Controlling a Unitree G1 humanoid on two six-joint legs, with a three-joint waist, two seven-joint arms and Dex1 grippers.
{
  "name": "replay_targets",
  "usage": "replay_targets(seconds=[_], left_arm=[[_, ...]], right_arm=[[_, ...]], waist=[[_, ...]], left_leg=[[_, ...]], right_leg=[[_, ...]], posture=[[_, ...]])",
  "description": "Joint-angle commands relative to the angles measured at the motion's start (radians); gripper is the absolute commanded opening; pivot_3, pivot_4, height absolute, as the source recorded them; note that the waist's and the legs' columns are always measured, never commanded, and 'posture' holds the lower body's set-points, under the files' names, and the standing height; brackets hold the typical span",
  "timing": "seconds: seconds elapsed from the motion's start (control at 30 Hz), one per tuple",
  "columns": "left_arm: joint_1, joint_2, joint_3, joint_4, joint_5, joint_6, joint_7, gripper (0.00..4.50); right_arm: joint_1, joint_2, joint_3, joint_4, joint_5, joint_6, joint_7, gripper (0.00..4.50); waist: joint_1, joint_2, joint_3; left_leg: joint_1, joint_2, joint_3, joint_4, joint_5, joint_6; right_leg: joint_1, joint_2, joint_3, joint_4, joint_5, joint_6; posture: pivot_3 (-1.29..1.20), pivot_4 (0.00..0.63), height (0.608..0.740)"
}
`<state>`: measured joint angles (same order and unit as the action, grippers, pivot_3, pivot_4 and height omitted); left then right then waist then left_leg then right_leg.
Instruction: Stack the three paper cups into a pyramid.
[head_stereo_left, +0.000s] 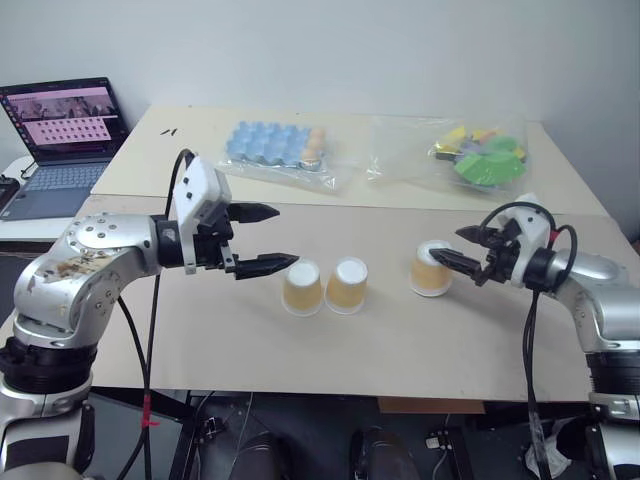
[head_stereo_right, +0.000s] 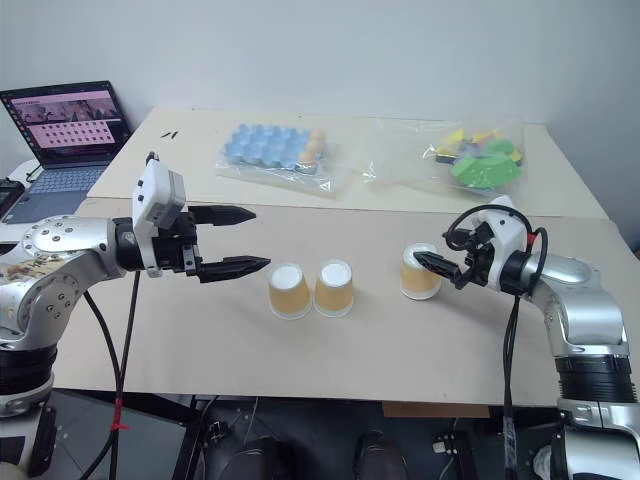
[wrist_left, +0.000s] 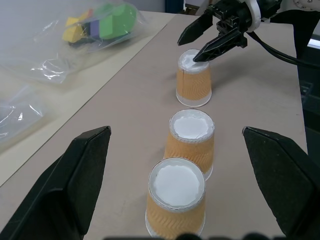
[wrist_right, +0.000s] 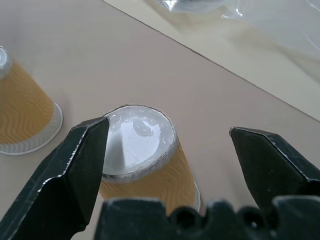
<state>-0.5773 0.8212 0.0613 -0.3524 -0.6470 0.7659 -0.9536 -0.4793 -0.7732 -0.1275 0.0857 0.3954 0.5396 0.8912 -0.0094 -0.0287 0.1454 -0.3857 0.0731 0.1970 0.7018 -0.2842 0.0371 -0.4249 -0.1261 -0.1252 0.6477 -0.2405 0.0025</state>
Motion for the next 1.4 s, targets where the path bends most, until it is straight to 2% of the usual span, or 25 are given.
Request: replay_targets(seconds=[0.03, 0.23, 0.43, 0.57, 0.7, 0.93, 1.13, 1.4], left_arm=[[-0.017, 0.012, 0.027, -0.008, -0.006, -0.003, 0.006, 4.5], [-0.002, 0.008, 0.027, -0.008, -0.002, -0.011, 0.009, 4.5], [0.001, 0.009, 0.023, -0.005, 0.005, -0.019, 0.007, 4.5], [0.014, 0.012, 0.027, -0.01, 0.004, -0.018, 0.007, 4.5], [0.016, 0.013, 0.031, -0.016, -0.003, -0.012, 0.011, 4.5], [-0.002, 0.015, 0.026, -0.017, -0.007, -0.005, 0.013, 4.5], [-0.004, 0.022, 0.032, -0.023, -0.009, 0.0, 0.021, 4.5], [-0.003, 0.029, 0.039, -0.027, -0.014, 0.007, 0.038, 4.5]], right_arm=[[-0.053, -0.054, -0.046, -0.077, 0.029, 0.039, 0.01, 4.44], [-0.067, -0.118, -0.13, -0.145, 0.089, 0.101, 0.015, 4.44], [0.001, -0.15, -0.225, -0.186, 0.129, 0.153, -0.001, 4.44], [0.24, -0.184, -0.29, -0.261, 0.114, 0.164, 0.046, 4.44], [0.437, -0.135, -0.299, -0.272, 0.097, 0.136, 0.022, 4.44], [0.327, -0.061, -0.179, -0.146, 0.022, 0.061, -0.045, 4.44], [0.174, -0.018, -0.085, -0.051, -0.007, 0.029, -0.039, 4.44], [0.049, 0.015, -0.012, 0.023, -0.031, 0.001, -0.022, 4.44]], waist=[[0.001, 0.0, 0.0], [0.003, 0.0, 0.0], [0.007, 0.0, 0.0], [0.02, 0.0, 0.0], [0.025, 0.0, 0.0], [-0.005, 0.001, 0.0], [-0.003, 0.001, 0.0], [0.003, 0.001, 0.0]], left_leg=[[0.0, 0.0, 0.0, 0.0, 0.0, 0.0], [-0.001, 0.0, 0.0, 0.0, 0.0, 0.0], [0.0, 0.0, 0.0, -0.001, 0.0, 0.0], [-0.001, -0.001, -0.001, -0.001, 0.0, 0.0], [-0.001, -0.003, -0.002, -0.003, 0.0, 0.0], [0.003, -0.004, -0.002, -0.001, 0.0, 0.001], [0.002, -0.004, -0.002, -0.001, 0.001, 0.001], [0.0, -0.005, -0.002, -0.003, 0.001, 0.001]], right_leg=[[0.0, 0.0, 0.0, 0.0, 0.0, 0.0], [0.0, 0.0, 0.0, 0.0, 0.0, 0.0], [0.0, 0.0, 0.0, 0.0, 0.0, 0.0], [0.0, 0.0, -0.001, -0.001, 0.0, 0.001], [0.001, -0.001, 0.0, -0.002, -0.002, 0.003], [0.003, -0.002, 0.004, 0.001, -0.002, 0.004], [0.002, -0.002, 0.004, 0.001, -0.002, 0.003], [0.001, -0.002, 0.003, -0.001, -0.002, 0.004]], posture=[[0.0, 0.15, 0.733], [0.0, 0.15, 0.733], [0.0, 0.15, 0.733], [0.0, 0.15, 0.733], [0.0, 0.15, 0.733], [0.0, 0.15, 0.733], [0.0, 0.15, 0.733], [0.0, 0.15, 0.733]])
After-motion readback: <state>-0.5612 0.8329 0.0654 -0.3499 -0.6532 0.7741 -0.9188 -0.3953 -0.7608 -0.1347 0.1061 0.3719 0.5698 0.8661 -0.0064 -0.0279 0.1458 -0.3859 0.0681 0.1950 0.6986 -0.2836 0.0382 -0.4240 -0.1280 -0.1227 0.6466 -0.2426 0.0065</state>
